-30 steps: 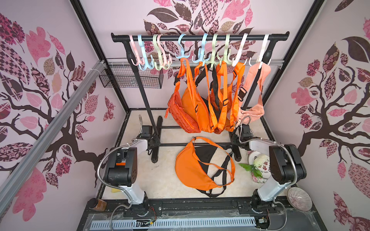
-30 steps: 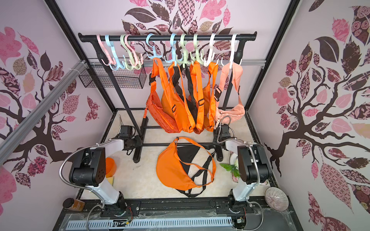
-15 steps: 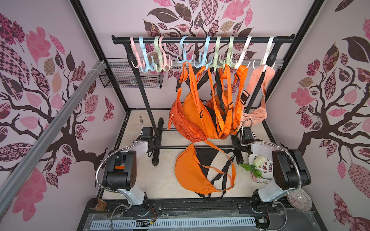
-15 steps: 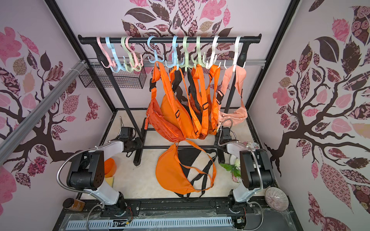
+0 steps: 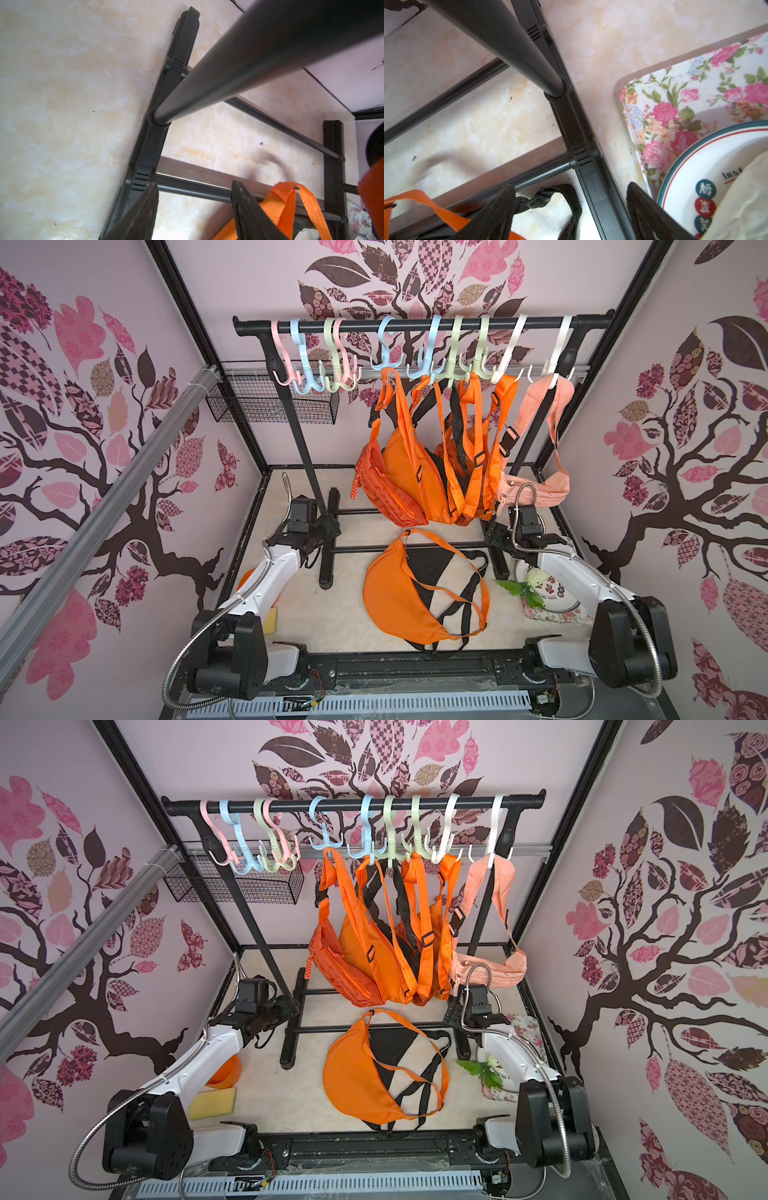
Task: Hang the bag on a hook
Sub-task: Adjust the clothesline at the center of the board.
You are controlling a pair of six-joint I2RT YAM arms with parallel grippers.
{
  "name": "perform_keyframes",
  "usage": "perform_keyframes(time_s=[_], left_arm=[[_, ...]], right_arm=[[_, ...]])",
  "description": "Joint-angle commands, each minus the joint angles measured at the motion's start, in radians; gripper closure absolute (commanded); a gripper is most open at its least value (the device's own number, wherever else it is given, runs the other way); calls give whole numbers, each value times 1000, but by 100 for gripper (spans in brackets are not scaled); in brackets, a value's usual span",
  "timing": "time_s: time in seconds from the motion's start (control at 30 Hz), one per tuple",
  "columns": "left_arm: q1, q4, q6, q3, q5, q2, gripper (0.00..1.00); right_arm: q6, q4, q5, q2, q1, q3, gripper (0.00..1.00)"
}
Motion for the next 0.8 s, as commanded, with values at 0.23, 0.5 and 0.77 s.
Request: perform_keyframes(time_s=[0.23, 0.5, 0.77], left_arm=[[-300, -62, -95, -247, -49, -210, 40], [-433, -38, -242, -442, -29, -409, 36], [-516, 68, -308, -535, -14, -386, 35]], right_arm=[[63, -127, 19, -212, 247, -145, 13], [94, -130, -16, -263, 365, -261, 8], [82, -93, -37, -224, 367, -283, 11]])
